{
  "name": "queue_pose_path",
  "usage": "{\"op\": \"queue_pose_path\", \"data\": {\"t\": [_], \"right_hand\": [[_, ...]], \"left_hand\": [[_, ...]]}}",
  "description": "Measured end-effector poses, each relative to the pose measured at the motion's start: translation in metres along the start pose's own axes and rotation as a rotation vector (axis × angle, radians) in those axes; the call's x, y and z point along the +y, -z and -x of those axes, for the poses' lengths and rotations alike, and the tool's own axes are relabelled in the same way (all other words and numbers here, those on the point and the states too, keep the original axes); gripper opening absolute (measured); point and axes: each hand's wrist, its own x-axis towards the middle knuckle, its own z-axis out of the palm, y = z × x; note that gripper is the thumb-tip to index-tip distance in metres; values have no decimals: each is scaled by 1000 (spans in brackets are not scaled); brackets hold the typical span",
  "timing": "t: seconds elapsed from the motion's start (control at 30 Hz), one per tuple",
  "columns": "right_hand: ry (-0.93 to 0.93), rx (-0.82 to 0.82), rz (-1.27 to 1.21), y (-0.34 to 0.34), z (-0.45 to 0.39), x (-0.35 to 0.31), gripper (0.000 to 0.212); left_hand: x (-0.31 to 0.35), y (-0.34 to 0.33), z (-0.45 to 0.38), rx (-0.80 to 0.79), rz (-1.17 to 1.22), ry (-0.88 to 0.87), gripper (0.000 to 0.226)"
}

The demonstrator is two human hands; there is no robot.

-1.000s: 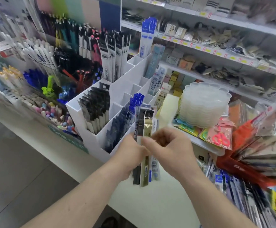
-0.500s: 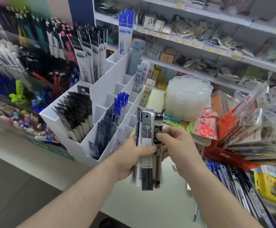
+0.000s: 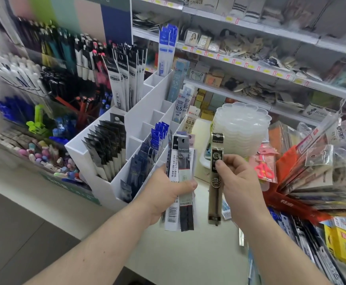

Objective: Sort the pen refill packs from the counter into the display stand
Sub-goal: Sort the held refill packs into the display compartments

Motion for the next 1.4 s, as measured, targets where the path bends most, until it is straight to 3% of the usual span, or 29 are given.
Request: {"op": "queue_pose_path", "data": {"t": [0.17, 0.37, 0.53, 0.77, 0.9, 1.1, 1.23, 1.4], "right_hand": [[-3, 1, -119, -7, -11, -18, 4], [96, -16, -230, -20, -27, -54, 4], [158, -34, -417, -38, -35, -92, 22], [288, -138, -408, -82, -26, -127, 21], [346, -242, -309, -112, -19, -138, 21], [369, -334, -4, -148, -20, -131, 16], [407, -355, 227, -160, -25, -118, 19], [299, -516, 442, -176, -26, -103, 9]], "left_hand": [[27, 3, 17, 124, -172, -244, 33], [66, 15, 43, 252, -175, -477, 33], [81, 33, 66, 435, -173, -578, 33], [87, 66, 92, 712, -114, -645, 26], [88, 82, 101, 843, -54, -645, 29], [83, 100, 104, 910, -2, -602, 22], [82, 101, 104, 906, 24, -588, 22], [82, 94, 99, 870, 21, -585, 23]]}}
